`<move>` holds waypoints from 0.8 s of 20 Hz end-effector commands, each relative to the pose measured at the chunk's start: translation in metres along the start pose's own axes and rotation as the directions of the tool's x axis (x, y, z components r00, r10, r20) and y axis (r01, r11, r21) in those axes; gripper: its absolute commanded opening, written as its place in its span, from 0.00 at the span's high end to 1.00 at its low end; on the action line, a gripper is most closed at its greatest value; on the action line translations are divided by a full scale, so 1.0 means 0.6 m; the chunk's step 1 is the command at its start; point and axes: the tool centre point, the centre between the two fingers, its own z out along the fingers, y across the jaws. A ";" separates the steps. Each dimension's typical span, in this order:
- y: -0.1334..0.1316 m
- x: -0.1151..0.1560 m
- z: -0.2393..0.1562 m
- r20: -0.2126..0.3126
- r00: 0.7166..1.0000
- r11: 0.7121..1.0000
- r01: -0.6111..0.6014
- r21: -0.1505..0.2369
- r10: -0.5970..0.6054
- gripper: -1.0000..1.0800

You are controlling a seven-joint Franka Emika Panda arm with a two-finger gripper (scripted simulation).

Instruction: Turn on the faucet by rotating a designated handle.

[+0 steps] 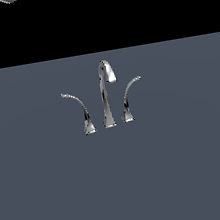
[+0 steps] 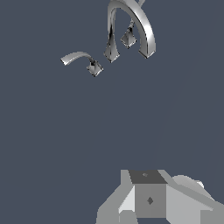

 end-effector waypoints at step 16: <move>-0.134 0.100 0.132 -0.009 0.943 0.943 -0.333 0.013 0.333 1.00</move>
